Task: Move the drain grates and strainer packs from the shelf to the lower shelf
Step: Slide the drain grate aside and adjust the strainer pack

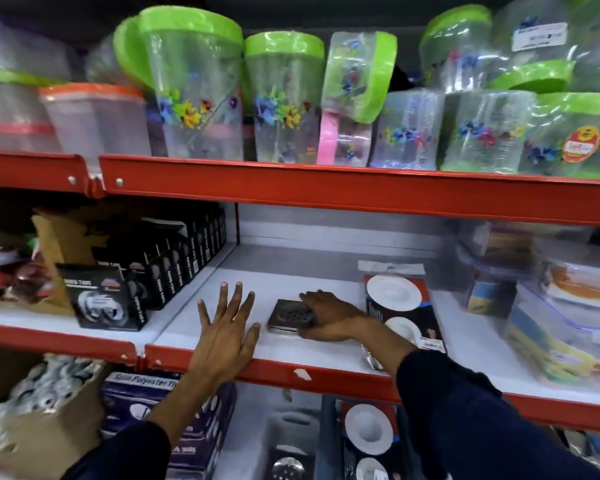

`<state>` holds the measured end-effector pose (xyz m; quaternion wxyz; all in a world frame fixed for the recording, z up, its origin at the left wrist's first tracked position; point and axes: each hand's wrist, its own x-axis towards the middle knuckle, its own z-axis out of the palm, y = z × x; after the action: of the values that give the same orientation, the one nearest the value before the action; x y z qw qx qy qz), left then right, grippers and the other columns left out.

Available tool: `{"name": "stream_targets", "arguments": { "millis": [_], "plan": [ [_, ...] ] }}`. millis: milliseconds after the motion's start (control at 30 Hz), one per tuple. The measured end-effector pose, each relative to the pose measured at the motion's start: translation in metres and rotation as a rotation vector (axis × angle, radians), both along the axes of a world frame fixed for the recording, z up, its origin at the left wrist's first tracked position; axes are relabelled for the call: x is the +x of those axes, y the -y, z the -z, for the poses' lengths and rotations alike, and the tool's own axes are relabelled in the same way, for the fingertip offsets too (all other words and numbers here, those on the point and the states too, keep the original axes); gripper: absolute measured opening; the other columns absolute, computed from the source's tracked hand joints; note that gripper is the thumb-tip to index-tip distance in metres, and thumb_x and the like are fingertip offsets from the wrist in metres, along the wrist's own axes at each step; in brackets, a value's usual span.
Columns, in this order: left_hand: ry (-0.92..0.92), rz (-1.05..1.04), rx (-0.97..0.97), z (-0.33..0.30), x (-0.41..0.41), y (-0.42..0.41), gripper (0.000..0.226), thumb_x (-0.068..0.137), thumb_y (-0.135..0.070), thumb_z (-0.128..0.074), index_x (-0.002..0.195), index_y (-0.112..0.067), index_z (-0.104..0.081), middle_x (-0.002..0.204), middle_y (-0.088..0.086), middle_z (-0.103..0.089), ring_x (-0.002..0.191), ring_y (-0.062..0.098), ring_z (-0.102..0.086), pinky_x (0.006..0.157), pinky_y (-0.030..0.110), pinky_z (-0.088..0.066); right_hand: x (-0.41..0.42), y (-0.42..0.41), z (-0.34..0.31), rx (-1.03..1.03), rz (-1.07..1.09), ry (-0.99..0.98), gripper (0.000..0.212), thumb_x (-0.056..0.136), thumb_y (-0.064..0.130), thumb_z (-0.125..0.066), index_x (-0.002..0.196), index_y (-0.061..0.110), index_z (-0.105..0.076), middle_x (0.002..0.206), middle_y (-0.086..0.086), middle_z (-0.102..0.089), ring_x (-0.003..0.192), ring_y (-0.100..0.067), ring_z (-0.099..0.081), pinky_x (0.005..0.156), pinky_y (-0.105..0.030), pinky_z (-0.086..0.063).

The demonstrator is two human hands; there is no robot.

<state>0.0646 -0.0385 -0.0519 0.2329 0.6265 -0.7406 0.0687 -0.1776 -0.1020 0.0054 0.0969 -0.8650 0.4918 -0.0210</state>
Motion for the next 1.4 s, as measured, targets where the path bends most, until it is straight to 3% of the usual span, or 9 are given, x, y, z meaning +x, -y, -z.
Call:
{"name": "stream_targets", "arguments": {
  "millis": [167,367,633,767,900,1000,1100,1233,1400],
  "plan": [
    [-0.015,0.033,0.020,0.004,0.004,0.005,0.072,0.090,-0.054,-0.014,0.157,-0.027,-0.012,0.168,0.001,0.000,0.152,0.019,0.025,0.122,0.062,0.007,0.010,0.038,0.011,0.120,0.055,-0.071,0.102,0.083,0.060,-0.067,0.158,0.014,-0.017,0.163,-0.009,-0.029,0.148,-0.029,-0.030,0.122,-0.036,-0.026],
    [-0.037,0.054,0.013,0.003,0.007,0.005,0.077,0.085,-0.056,-0.017,0.156,-0.026,-0.020,0.167,0.005,-0.005,0.153,0.022,0.019,0.123,0.063,0.004,0.006,0.043,0.010,0.110,0.041,0.043,0.106,0.078,0.058,-0.075,0.157,0.013,-0.020,0.157,-0.011,-0.037,0.142,-0.028,-0.036,0.117,-0.037,-0.034],
    [-0.044,0.023,-0.002,0.007,0.008,0.006,0.074,0.087,-0.052,-0.017,0.155,-0.023,-0.023,0.167,0.010,-0.013,0.154,0.024,0.013,0.123,0.064,-0.002,-0.026,-0.046,-0.002,-0.211,0.019,0.252,0.109,0.070,0.067,-0.072,0.156,0.030,-0.017,0.159,0.002,-0.030,0.144,-0.016,-0.032,0.113,-0.034,-0.036],
    [-0.032,0.040,-0.016,0.007,0.008,0.003,0.086,0.087,-0.069,0.000,0.155,-0.022,-0.023,0.165,0.014,-0.014,0.154,0.027,0.008,0.122,0.066,-0.002,-0.037,-0.100,0.015,-0.348,-0.064,0.304,0.106,0.069,0.074,-0.069,0.154,0.029,-0.023,0.155,0.005,-0.034,0.140,-0.010,-0.033,0.108,-0.028,-0.037],
    [-0.041,0.031,0.012,0.004,0.005,-0.001,0.077,0.089,-0.059,-0.010,0.155,-0.021,-0.023,0.166,0.016,-0.013,0.154,0.028,0.010,0.121,0.068,-0.004,-0.042,-0.126,0.047,-0.468,-0.184,0.246,0.104,0.071,0.074,-0.065,0.153,0.021,-0.027,0.153,0.003,-0.032,0.145,-0.010,-0.027,0.120,-0.026,-0.022],
    [-0.051,0.028,0.031,0.001,0.002,-0.005,0.079,0.086,-0.056,-0.012,0.154,-0.019,-0.025,0.165,0.017,-0.013,0.155,0.029,0.010,0.121,0.068,-0.003,-0.044,-0.136,0.081,-0.500,-0.325,0.232,0.105,0.075,0.070,-0.064,0.157,0.020,-0.020,0.157,-0.004,-0.029,0.153,-0.010,-0.008,0.127,-0.031,-0.006],
    [-0.047,0.030,0.029,-0.002,0.002,-0.007,0.081,0.085,-0.057,-0.011,0.154,-0.017,-0.027,0.165,0.020,-0.015,0.155,0.031,0.007,0.120,0.069,-0.003,-0.044,-0.141,0.120,-0.489,-0.459,0.206,0.102,0.082,0.068,-0.058,0.159,0.021,-0.009,0.158,-0.008,-0.028,0.155,-0.014,-0.005,0.128,-0.032,0.000],
    [-0.045,0.015,0.030,-0.002,0.001,-0.009,0.083,0.085,-0.059,-0.007,0.153,-0.017,-0.029,0.164,0.021,-0.017,0.155,0.033,0.006,0.119,0.070,-0.004,-0.038,-0.143,0.172,-0.324,-0.401,0.149,0.096,0.083,0.069,-0.055,0.158,0.025,-0.015,0.159,-0.004,-0.030,0.151,-0.018,-0.023,0.125,-0.032,-0.010],
    [-0.038,-0.019,0.056,0.000,0.002,-0.007,0.076,0.087,-0.054,-0.015,0.152,-0.018,-0.029,0.164,0.020,-0.017,0.155,0.032,0.005,0.120,0.069,-0.006,-0.015,-0.134,0.226,-0.066,-0.089,0.110,0.100,0.074,0.069,-0.061,0.154,0.024,-0.021,0.156,-0.002,-0.033,0.142,-0.025,-0.035,0.111,-0.041,-0.044]
  ]
}}
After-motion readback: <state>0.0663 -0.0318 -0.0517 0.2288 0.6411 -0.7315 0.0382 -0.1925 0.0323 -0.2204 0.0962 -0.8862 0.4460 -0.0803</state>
